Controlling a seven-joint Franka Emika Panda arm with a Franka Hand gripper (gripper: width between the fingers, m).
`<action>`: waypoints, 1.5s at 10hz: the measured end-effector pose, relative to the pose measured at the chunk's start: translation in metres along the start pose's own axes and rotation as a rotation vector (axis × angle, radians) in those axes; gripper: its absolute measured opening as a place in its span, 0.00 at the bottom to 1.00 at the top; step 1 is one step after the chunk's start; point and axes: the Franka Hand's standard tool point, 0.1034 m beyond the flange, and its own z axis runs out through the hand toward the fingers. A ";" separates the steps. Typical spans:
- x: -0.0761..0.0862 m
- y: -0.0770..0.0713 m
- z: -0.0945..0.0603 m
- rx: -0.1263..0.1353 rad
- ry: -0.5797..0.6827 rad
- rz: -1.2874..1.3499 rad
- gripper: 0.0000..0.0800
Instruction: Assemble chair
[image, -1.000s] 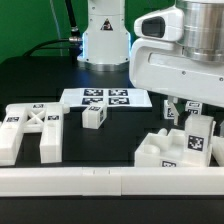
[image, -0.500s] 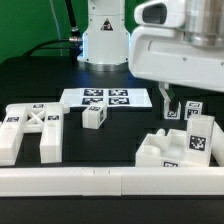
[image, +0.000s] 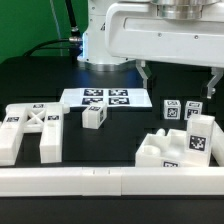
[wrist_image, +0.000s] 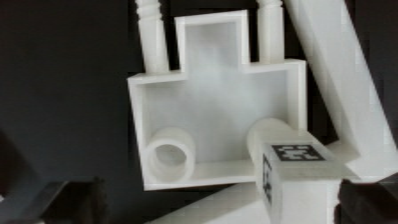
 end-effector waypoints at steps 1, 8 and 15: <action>0.000 0.000 0.001 -0.001 -0.001 0.000 0.81; -0.032 0.051 0.010 -0.011 -0.014 -0.106 0.81; -0.035 0.097 0.018 -0.002 -0.009 -0.138 0.81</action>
Offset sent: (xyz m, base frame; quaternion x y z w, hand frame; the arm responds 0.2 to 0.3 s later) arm 0.0000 0.0000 0.0000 0.0000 0.0000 0.0000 1.0000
